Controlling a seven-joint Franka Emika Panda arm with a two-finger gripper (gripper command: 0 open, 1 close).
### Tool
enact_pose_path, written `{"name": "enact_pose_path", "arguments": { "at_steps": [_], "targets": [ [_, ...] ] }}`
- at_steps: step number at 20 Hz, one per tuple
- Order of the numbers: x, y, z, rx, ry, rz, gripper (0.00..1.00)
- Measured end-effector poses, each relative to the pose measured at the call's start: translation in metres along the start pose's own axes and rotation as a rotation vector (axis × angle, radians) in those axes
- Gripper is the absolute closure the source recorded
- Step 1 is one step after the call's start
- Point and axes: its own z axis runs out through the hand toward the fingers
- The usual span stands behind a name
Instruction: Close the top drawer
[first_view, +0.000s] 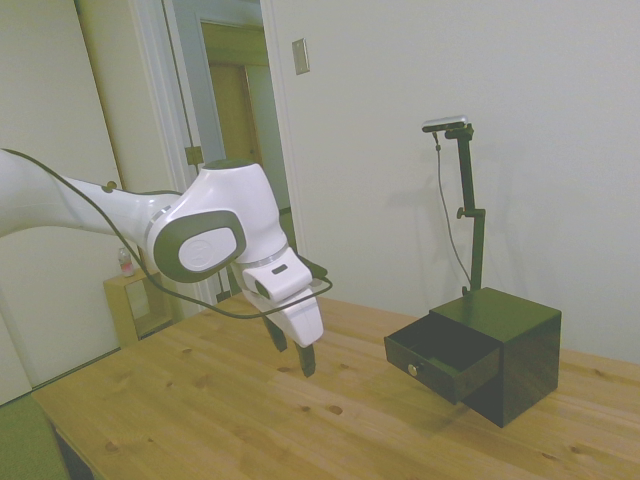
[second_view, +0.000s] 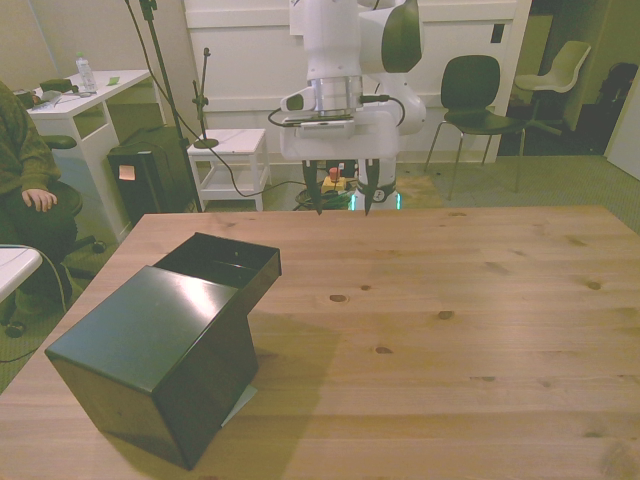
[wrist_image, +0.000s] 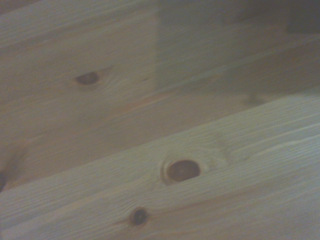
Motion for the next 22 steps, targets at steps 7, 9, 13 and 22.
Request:
{"name": "enact_pose_path", "arguments": {
  "at_steps": [7, 9, 13, 22],
  "targets": [
    [0.056, 0.019, 0.005, -0.027, 0.022, 0.092, 0.00],
    [0.073, 0.023, 0.005, -0.031, 0.029, 0.118, 0.00],
    [0.098, 0.033, 0.004, -0.052, 0.032, 0.157, 0.00],
    [0.148, 0.061, 0.009, -0.087, 0.047, 0.229, 0.00]
  ]
}}
